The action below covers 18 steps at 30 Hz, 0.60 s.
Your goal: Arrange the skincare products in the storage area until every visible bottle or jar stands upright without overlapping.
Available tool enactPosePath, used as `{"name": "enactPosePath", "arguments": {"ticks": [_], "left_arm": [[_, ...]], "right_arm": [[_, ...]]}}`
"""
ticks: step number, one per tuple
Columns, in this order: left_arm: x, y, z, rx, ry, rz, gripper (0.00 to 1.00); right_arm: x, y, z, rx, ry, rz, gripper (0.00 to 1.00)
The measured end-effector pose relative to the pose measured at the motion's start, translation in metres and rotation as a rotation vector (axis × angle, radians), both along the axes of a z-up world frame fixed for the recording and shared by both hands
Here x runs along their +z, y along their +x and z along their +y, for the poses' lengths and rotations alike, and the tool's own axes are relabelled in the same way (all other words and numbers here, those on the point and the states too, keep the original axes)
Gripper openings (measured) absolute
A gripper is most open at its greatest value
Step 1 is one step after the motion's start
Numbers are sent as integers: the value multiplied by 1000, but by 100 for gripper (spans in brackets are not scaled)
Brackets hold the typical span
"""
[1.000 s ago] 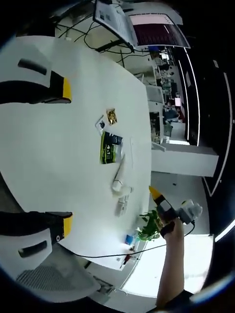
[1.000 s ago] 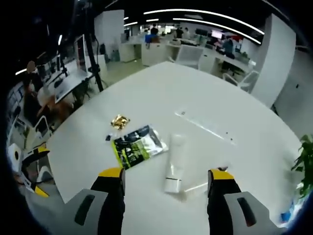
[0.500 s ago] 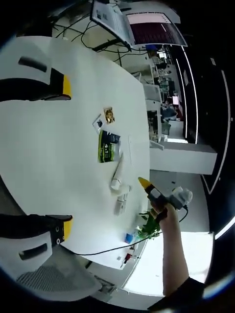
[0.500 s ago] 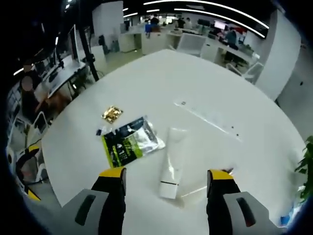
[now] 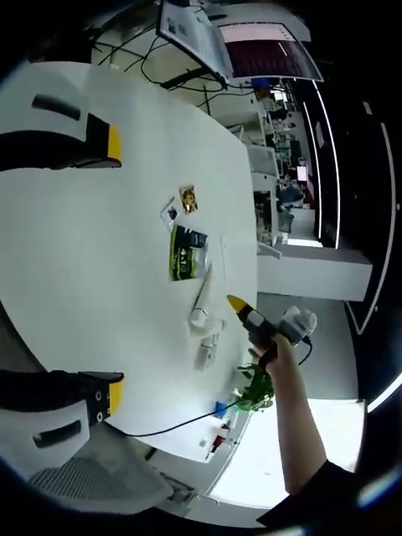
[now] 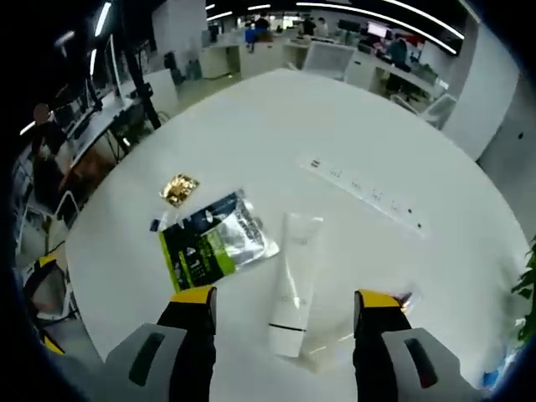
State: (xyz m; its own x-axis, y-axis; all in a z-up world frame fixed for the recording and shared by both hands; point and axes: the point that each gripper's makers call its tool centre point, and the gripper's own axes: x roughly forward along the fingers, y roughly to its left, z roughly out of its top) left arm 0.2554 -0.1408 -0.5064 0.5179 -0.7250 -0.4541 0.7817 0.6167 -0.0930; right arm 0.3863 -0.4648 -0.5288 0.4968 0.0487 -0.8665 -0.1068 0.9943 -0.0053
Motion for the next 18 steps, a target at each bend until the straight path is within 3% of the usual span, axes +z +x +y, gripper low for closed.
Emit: {"name": "enactPosePath", "arguments": {"ticks": [5, 12, 18], "left_arm": [[2, -3, -4, -3, 8, 0, 95], [2, -6, -8, -14, 20, 12, 95], [1, -7, -9, -12, 30, 27, 95]], "right_arm": [[-10, -3, -2, 13, -24, 25, 67], [-34, 13, -8, 6, -19, 59, 68], [-36, 10, -8, 17, -39, 85, 67]]}}
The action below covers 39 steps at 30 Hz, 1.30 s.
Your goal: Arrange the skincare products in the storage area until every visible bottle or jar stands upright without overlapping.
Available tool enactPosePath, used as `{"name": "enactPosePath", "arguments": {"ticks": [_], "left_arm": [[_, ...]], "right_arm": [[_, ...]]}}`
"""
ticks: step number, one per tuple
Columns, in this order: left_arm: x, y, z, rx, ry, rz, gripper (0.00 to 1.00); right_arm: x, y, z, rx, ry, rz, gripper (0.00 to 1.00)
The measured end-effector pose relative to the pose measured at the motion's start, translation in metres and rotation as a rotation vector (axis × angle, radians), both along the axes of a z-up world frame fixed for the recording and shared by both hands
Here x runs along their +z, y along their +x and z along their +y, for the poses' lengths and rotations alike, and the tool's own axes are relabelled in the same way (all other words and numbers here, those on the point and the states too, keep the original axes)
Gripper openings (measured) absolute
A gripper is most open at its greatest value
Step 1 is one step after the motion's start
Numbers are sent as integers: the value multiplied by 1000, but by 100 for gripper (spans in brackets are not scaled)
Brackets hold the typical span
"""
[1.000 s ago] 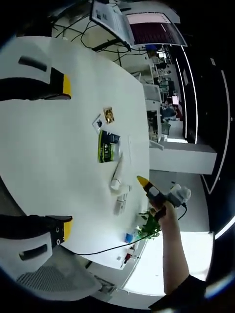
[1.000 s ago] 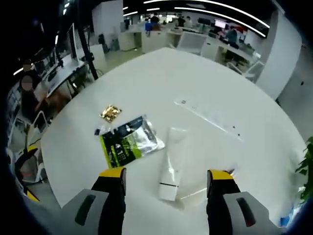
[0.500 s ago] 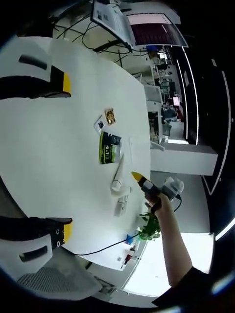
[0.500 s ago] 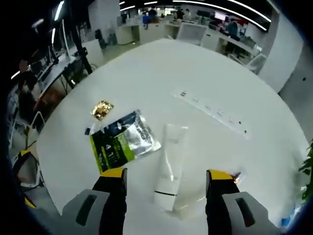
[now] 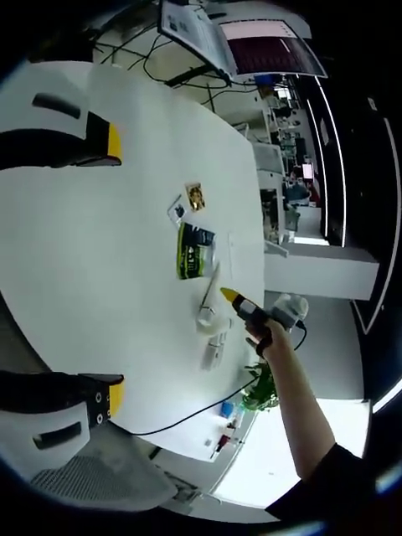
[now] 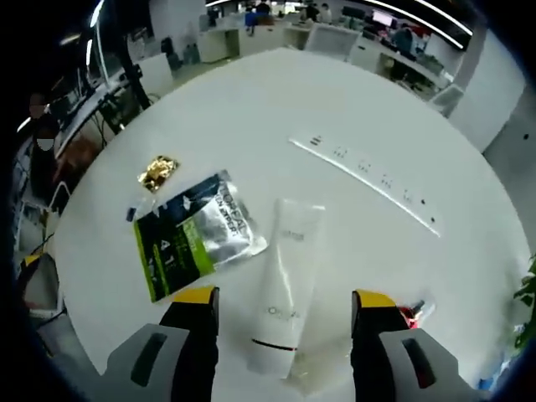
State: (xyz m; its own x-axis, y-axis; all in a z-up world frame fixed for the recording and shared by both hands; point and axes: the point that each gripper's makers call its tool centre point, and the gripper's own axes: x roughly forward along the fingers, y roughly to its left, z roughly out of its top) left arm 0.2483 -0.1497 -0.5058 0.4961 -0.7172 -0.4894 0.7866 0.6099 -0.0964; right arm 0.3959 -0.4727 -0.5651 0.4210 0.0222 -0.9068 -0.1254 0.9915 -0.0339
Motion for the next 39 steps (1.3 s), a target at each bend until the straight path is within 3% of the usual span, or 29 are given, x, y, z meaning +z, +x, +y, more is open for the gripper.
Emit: {"name": "enactPosePath", "arguments": {"ticks": [18, 26, 33, 39], "left_arm": [[-6, 0, 2, 5, 20, 28, 93], [-9, 1, 3, 8, 29, 31, 92], [-10, 2, 3, 7, 29, 34, 92], [-11, 2, 4, 11, 32, 35, 92]], "right_arm": [[-30, 25, -6, -27, -16, 58, 63], [-35, 27, -10, -27, -45, 70, 60], [-44, 32, -16, -46, -47, 77, 51], [-47, 31, -12, -52, -26, 89, 51]]}}
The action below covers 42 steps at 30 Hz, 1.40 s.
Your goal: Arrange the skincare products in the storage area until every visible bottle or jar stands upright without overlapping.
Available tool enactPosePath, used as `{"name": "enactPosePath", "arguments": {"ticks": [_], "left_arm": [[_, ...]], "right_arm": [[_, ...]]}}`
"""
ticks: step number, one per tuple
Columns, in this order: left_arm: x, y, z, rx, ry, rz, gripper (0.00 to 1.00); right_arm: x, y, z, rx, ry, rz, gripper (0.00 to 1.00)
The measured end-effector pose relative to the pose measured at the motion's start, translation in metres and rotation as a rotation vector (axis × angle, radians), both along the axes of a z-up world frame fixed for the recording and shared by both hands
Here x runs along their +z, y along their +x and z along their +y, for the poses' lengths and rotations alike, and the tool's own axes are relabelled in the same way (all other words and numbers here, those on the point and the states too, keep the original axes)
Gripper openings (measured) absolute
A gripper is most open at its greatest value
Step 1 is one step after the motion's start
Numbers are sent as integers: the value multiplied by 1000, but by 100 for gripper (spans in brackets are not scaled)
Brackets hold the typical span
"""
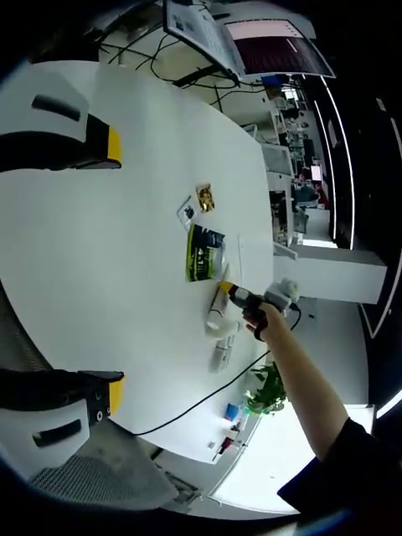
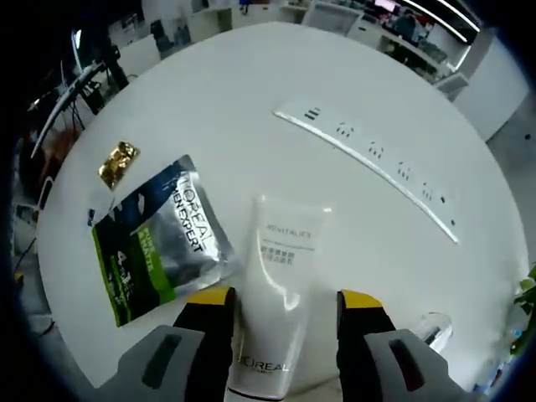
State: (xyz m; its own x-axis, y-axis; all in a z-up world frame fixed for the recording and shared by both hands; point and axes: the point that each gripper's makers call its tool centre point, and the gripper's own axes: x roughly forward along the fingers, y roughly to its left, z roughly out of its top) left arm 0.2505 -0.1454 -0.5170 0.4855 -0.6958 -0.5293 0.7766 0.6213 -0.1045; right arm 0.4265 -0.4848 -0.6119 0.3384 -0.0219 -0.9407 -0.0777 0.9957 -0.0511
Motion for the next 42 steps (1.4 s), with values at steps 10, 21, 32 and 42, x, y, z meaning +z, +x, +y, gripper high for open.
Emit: {"name": "enactPosePath", "arguments": {"ticks": [10, 21, 32, 42], "left_arm": [[-1, 0, 1, 2, 5, 4, 92], [-2, 2, 4, 18, 9, 2, 91], [1, 4, 4, 32, 10, -8, 91], [4, 5, 5, 47, 3, -12, 90]], "right_arm": [[-3, 4, 1, 35, 41, 8, 47], [-3, 5, -8, -48, 27, -16, 26], [0, 11, -15, -70, 19, -72, 24], [23, 6, -14, -109, 40, -178, 22]]}}
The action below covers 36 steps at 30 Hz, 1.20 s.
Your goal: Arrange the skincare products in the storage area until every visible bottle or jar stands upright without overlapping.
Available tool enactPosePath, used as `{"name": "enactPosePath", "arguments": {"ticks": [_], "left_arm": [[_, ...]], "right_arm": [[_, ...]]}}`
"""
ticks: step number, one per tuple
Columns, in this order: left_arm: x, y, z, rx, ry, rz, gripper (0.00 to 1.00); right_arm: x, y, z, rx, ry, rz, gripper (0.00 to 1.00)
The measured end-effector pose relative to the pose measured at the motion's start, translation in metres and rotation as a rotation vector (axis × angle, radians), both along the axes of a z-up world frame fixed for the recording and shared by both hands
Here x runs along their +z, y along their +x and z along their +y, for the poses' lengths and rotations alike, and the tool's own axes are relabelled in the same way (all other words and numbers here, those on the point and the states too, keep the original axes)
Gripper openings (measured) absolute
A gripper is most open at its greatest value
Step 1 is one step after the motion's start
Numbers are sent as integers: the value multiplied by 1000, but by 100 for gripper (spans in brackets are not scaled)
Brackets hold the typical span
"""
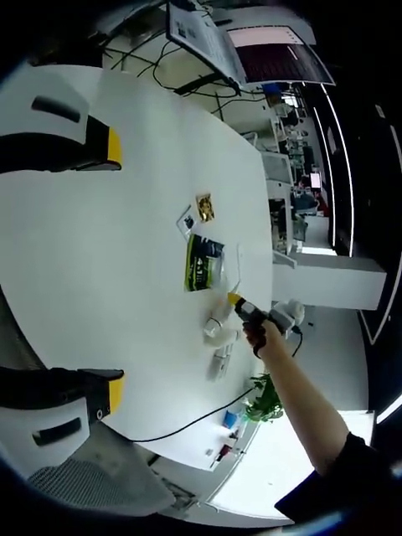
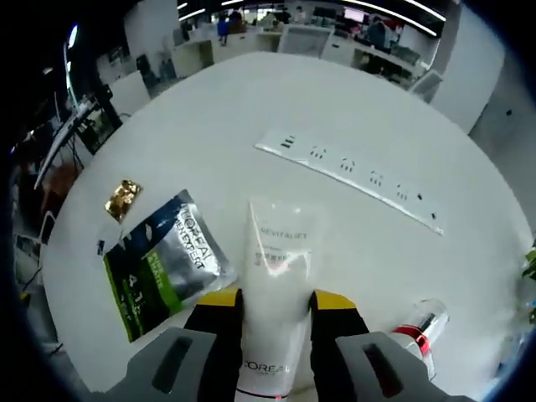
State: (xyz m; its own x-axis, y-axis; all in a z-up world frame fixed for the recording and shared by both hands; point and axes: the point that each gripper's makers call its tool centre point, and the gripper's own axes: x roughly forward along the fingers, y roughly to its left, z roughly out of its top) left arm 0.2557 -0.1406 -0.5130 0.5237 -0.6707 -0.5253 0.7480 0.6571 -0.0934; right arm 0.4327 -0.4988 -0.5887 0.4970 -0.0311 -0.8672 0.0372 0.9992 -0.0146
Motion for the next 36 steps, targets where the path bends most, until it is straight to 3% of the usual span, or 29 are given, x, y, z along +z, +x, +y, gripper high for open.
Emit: {"name": "enactPosePath", "arguments": {"ticks": [10, 18, 21, 22, 36], "left_arm": [[-1, -1, 0, -11, -1, -2, 90], [-2, 2, 6, 6, -5, -10, 89], [-3, 2, 7, 1, -2, -14, 89], [-3, 3, 7, 2, -3, -16, 89], [-3, 5, 9, 15, -29, -8, 88]], "right_arm": [[31, -3, -1, -48, 49, -116, 22], [49, -10, 0, -31, 35, -158, 21], [61, -16, 10, -47, 87, -209, 22], [60, -10, 5, -56, 93, -231, 22], [99, -44, 27, -21, 71, -343, 22]]}}
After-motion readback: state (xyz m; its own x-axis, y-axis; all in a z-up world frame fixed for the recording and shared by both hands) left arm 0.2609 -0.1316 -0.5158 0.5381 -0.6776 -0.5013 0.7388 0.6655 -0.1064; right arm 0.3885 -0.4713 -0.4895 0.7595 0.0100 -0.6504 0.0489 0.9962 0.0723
